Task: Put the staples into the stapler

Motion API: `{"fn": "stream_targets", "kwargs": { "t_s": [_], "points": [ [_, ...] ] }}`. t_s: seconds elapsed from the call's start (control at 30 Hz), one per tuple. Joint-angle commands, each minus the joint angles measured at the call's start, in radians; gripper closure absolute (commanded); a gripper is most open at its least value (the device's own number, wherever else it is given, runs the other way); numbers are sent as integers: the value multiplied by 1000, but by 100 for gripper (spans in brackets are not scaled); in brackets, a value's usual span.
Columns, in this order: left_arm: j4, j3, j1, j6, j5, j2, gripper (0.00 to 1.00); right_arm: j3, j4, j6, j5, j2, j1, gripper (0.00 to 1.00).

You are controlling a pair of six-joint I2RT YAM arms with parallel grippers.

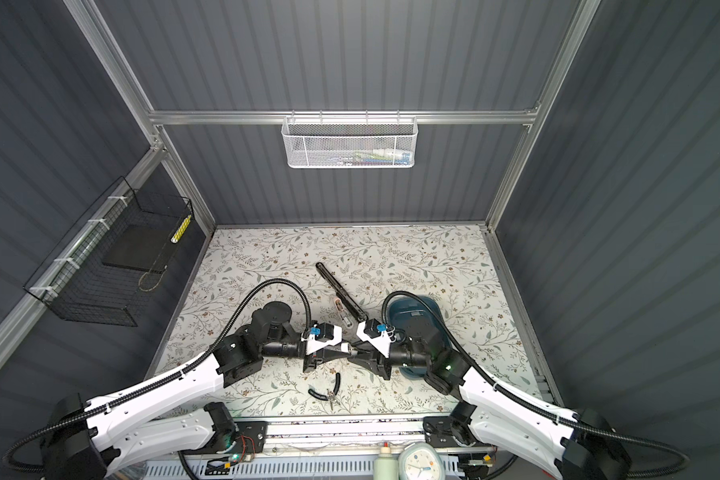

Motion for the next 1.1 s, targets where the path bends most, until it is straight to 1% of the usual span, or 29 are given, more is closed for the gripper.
{"fn": "stream_targets", "kwargs": {
  "t_s": [0.0, 0.07, 0.27, 0.33, 0.37, 0.4, 0.43, 0.47, 0.53, 0.6, 0.63, 0.67, 0.7, 0.77, 0.83, 0.9, 0.93, 0.97, 1.07],
  "points": [
    [26, 11, -1, 5, 14, -33, 100, 36, -2, 37, 18, 22, -3, 72],
    [29, 9, -1, 4, 12, -34, 100, 43, -1, 43, 23, 30, -3, 78],
    [50, 4, -1, -16, -9, -37, 100, 51, 1, 69, 91, 35, -3, 88],
    [66, -1, -1, -30, -34, -41, 91, 51, 2, 76, 115, 35, -3, 90],
    [76, -6, -2, -34, -47, -43, 84, 52, 1, 81, 129, 36, -3, 90],
    [83, -10, -2, -34, -58, -44, 80, 53, 1, 84, 140, 36, -3, 91],
    [93, -15, -2, -33, -73, -44, 71, 55, -1, 90, 156, 38, -3, 91],
    [98, -18, -2, -30, -89, -44, 2, 59, -2, 96, 182, 39, -3, 91],
    [101, -18, -2, -34, -143, -44, 1, 68, -8, 114, 231, 44, -3, 89],
    [118, -29, -1, -56, -249, -51, 1, 82, -21, 129, 285, 55, -2, 89],
    [134, -43, -2, -75, -332, -60, 1, 95, -28, 141, 314, 64, -2, 89],
    [162, -65, -1, -108, -460, -73, 1, 108, -35, 155, 336, 79, -1, 89],
    [195, -88, -1, -135, -560, -89, 1, 123, -43, 166, 351, 93, 0, 89],
    [271, -156, -1, -200, -832, -136, 1, 163, -64, 185, 374, 139, 7, 89],
    [352, -224, -1, -246, -1075, -186, 1, 206, -91, 194, 411, 194, 22, 89],
    [429, -285, 0, -267, -1253, -237, 1, 263, -132, 199, 461, 280, 40, 90],
    [461, -312, 0, -273, -1317, -266, 1, 299, -160, 202, 491, 324, 48, 90],
    [481, -331, -1, -276, -1359, -291, 1, 338, -191, 208, 520, 375, 56, 90],
    [505, -362, 0, -287, -1431, -338, 1, 460, -293, 230, 591, 531, 66, 91]
  ]
}}
